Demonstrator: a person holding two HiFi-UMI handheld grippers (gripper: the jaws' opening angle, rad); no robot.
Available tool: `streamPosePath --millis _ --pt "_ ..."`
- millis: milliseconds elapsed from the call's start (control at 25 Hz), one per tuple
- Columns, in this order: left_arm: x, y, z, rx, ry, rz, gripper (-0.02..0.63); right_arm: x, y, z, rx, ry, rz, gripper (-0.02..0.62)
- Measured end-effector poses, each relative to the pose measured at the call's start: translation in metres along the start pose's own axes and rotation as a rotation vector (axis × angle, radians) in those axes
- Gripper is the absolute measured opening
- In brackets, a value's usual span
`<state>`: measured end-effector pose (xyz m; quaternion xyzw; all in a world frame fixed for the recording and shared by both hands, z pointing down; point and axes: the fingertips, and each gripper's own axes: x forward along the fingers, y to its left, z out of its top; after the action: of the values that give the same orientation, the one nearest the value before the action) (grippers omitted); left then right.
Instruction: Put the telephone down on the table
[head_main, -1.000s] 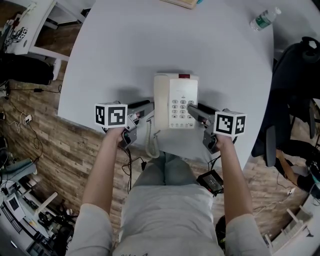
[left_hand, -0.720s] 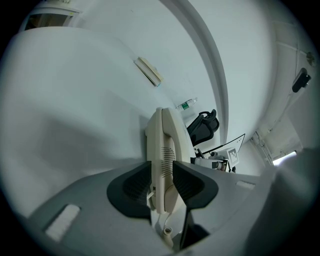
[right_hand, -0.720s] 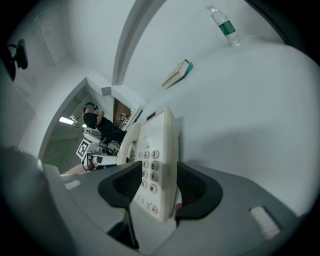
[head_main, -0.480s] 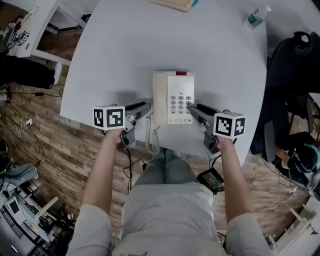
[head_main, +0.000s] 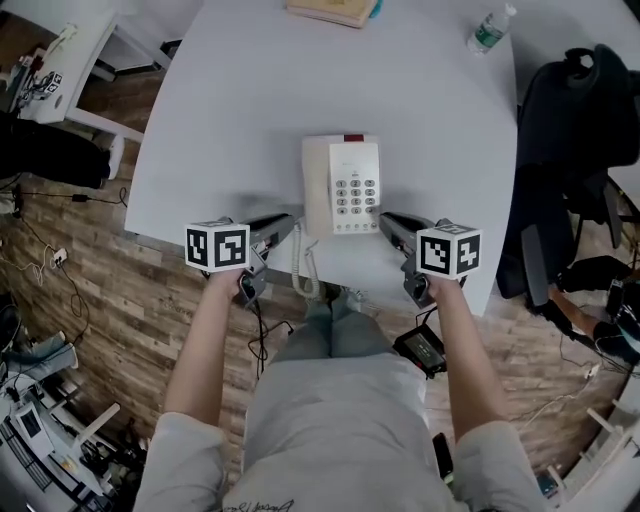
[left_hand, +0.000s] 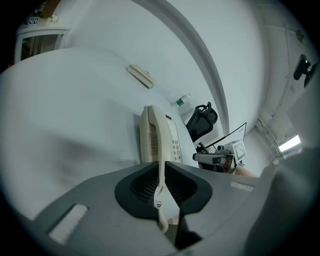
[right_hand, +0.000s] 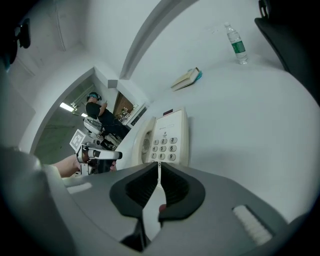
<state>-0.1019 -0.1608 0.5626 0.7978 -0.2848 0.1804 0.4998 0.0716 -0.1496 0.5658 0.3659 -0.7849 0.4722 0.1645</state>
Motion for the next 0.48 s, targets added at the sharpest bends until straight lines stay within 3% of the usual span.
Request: streamPosePath --millis 120,480 --pt "-0.007 -0.014 -0.004 0.048 -0.003 -0.008 0.015 -0.007 0.005 -0.008 -0.016 0.005 -0.015 0.008" --pt "-0.023 -0.053 -0.005 0.171 -0.048 0.024 0.015 -0.027 0.03 -0.02 -0.08 -0.013 -0.026 0.007"
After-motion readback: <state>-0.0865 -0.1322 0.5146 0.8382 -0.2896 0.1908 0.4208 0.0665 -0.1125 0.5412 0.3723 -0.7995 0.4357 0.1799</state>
